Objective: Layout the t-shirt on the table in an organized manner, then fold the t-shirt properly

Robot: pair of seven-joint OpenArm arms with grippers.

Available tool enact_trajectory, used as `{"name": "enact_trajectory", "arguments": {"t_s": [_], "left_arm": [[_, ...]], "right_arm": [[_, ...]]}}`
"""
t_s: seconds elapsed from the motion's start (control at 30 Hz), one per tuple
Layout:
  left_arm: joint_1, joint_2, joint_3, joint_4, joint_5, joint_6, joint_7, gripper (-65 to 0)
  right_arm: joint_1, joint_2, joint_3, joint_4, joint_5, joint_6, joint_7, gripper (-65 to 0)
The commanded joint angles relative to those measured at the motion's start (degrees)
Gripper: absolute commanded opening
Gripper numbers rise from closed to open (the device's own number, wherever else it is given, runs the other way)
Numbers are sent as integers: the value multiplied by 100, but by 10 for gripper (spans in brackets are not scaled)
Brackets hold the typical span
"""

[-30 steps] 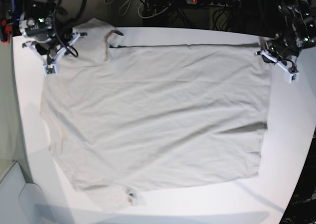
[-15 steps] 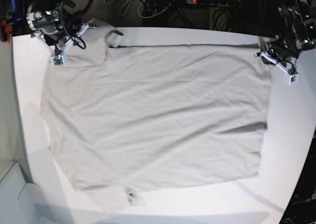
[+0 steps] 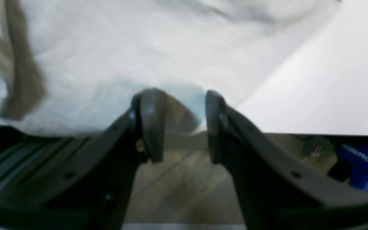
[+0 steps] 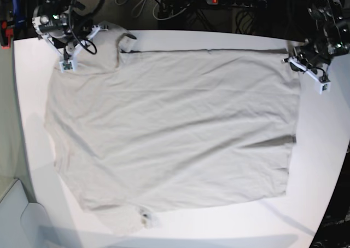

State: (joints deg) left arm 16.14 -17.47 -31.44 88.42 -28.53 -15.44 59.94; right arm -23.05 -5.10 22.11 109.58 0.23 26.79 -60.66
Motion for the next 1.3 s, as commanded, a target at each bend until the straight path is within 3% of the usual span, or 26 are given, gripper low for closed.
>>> {"name": "enact_trajectory", "arguments": {"t_s": [0.0,0.2,0.4,0.6,0.83,1.27], "left_arm": [[-1,-77,-16,33,53,1,76,-649],[-1,-77,-25,33,53,1,76,-649],[-1,-77,-25,33,53,1,76,-649],[-1,-77,-43,50,53,1,76,-649],[-1,-42,-473,94,1,1,129,-649],[-80,-42,-473,411,1,1,129,-649]], "right_arm": [[-3,14,9,71,8,34,31,-427],[-3,5,9,53,8,34,31,-455],[173,14,27,-703,8,34,22,-644],[199,5,27,-782,8,34,22,-650],[76,-22,9,132,8,34,-13,-650],[305,-4,-9,466,8,34,-13,-650]]}}
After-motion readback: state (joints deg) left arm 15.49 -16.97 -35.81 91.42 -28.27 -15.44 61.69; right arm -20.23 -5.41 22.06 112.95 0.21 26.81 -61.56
